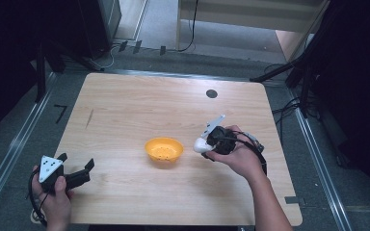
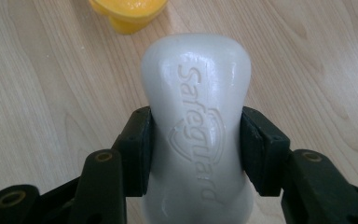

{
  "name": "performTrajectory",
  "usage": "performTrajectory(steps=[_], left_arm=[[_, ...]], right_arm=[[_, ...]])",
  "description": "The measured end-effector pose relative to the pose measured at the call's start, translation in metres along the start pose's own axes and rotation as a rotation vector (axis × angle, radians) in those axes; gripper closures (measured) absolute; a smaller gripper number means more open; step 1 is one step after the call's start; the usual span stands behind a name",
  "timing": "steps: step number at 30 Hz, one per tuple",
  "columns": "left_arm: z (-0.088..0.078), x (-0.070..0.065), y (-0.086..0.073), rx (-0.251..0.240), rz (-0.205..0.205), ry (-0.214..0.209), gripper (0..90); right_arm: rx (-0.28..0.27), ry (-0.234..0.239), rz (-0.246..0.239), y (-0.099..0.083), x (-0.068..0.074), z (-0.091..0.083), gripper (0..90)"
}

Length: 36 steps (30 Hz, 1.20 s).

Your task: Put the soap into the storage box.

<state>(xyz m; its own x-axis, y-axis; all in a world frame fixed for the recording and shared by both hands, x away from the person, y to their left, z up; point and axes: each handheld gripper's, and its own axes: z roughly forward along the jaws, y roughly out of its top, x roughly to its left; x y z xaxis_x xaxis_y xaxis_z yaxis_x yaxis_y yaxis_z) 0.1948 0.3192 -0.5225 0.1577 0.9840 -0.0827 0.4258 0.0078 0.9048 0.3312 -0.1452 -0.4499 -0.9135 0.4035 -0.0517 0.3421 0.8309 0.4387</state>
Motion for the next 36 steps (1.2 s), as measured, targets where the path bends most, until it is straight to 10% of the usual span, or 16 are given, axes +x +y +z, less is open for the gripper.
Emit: performTrajectory(steps=[36], left_arm=[[0.001, 0.0, 0.0, 0.003, -0.009, -0.001, 1.7]], right_arm=[[-0.02, 0.017, -0.076, 0.044, 0.009, 0.006, 50.5]])
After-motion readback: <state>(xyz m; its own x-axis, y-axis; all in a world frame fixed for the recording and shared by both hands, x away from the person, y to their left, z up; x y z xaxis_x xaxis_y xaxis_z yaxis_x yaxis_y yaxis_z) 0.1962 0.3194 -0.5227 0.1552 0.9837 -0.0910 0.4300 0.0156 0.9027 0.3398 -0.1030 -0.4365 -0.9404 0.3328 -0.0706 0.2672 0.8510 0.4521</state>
